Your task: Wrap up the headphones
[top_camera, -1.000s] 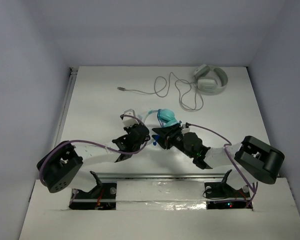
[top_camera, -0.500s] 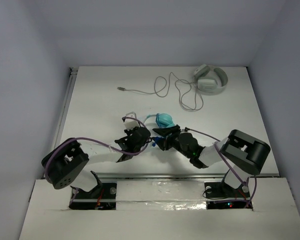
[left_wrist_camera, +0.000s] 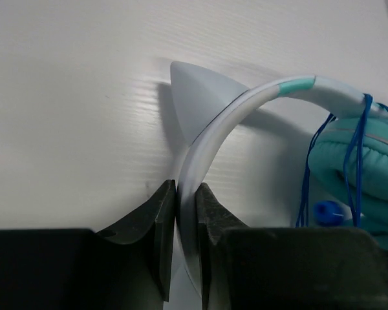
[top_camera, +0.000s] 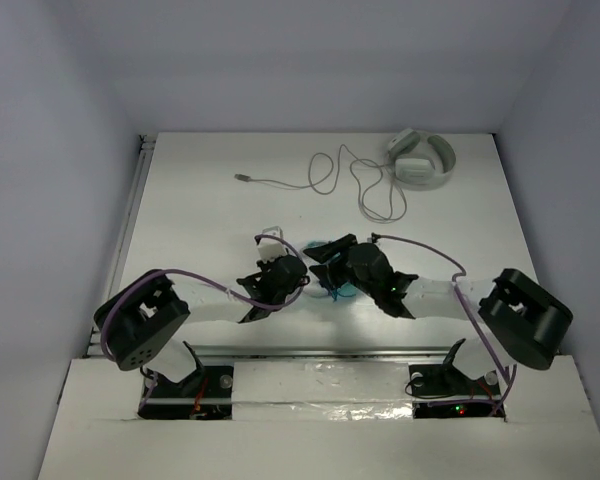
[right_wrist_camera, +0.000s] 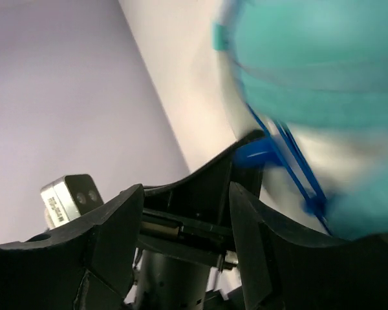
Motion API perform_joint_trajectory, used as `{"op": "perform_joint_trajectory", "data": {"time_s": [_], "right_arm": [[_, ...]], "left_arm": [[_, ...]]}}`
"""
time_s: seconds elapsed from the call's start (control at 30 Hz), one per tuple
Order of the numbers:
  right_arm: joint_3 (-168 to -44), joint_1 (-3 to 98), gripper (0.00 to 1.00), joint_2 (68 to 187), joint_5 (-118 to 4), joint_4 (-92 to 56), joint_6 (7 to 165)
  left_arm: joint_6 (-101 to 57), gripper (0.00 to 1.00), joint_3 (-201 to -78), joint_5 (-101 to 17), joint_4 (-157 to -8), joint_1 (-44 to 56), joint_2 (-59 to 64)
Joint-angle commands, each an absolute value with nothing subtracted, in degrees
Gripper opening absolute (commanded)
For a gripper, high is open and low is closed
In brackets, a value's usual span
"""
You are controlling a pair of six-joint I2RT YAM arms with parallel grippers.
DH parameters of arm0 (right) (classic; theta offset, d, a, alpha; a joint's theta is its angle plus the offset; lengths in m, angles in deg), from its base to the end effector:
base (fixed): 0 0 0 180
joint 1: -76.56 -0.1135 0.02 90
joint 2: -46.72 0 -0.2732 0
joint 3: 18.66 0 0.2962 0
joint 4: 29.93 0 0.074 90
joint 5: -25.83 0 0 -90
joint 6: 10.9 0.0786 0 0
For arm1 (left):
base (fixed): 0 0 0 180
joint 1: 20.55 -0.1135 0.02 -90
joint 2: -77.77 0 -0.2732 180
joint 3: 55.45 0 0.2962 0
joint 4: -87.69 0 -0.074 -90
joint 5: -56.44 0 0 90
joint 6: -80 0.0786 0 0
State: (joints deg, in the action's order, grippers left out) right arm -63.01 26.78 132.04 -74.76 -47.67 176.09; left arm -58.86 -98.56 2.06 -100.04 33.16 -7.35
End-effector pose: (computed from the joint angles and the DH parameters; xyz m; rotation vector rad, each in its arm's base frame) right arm 0.2437 0.2658 0.1319 1.0437 2.0395 1.3835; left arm 0.2327 -0.2395 0.1098 -0.2604 2.0581 -0.4326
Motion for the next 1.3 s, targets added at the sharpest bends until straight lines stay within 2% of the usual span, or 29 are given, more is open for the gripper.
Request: {"op": "perform_joint_trajectory", "data": {"time_s": [0.0, 0.13, 0.2, 0.33, 0.47, 0.5, 0.53, 0.6, 0.73, 0.87, 0.97, 1.0, 1.1, 1.27], "right_arm": [[-63.83, 27.42, 0.61, 126.98, -80.95, -34.69, 167.62], [-75.21, 27.95, 0.56, 127.57, -83.15, -20.67, 159.0], [-76.75, 27.95, 0.53, 127.14, -83.25, -19.21, 156.46], [-76.22, 27.95, 0.45, 118.64, -87.01, -18.42, 151.89], [-82.19, 27.95, 0.23, 106.61, -93.08, -9.03, 140.82], [-84.11, 27.95, 0.09, 104.57, -94.57, -7.36, 137.06], [-85.09, 27.95, 0.04, 102.46, -97.46, -4.12, 134.76], [-86.67, 27.95, 0.0, 95.63, -100.11, -0.86, 129.75], [-88.7, 27.95, 0.0, 82.52, -102.49, 6.61, 123.49], [-91.77, 27.95, 0.11, 73.45, -101.79, 14.7, 123.13], [-92.74, 27.95, 0.27, 70.54, -101.79, 18.75, 123.39], [-92.57, 27.95, 0.4, 70.28, -101.97, 19.28, 123.13], [-90.82, 27.95, 0.56, 69.83, -103.02, 19.99, 123.22], [-88.97, 27.95, 0.63, 70.36, -102.67, 20.17, 123.22]], "left_arm": [[-59.22, 0.0, -102.03, -3.93, -103.9, 34.82, -5.99], [-59.4, 0.0, -102.56, -6.22, -104.18, 34.82, -5.9], [-58.87, 0.0, -102.82, -6.66, -103.65, 34.82, -4.5], [-56.59, 0.0, -104.58, -6.49, -100.67, 34.82, -0.37], [-54.22, 0.0, -108.26, -7.46, -97.76, 34.82, 3.06], [-53.6, 0.0, -108.71, -7.98, -97.58, 34.82, 3.5], [-52.38, 0.0, -109.41, -8.25, -96.62, 34.82, 4.03], [-50.88, 0.0, -111.52, -8.25, -95.3, 34.82, 5.61], [-46.92, 0.0, -114.6, -9.82, -92.4, 34.82, 8.77], [-45.6, 0.0, -116.88, -13.6, -89.68, 34.82, 10.88], [-46.04, 0.0, -116.36, -16.77, -89.85, 35.34, 11.42], [-45.69, 0.0, -116.19, -17.73, -90.28, 35.95, 11.15], [-45.51, 0.0, -115.75, -18.0, -91.51, 36.49, 8.09], [-45.86, 0.0, -114.6, -16.6, -95.64, 36.49, 2.99]]}}
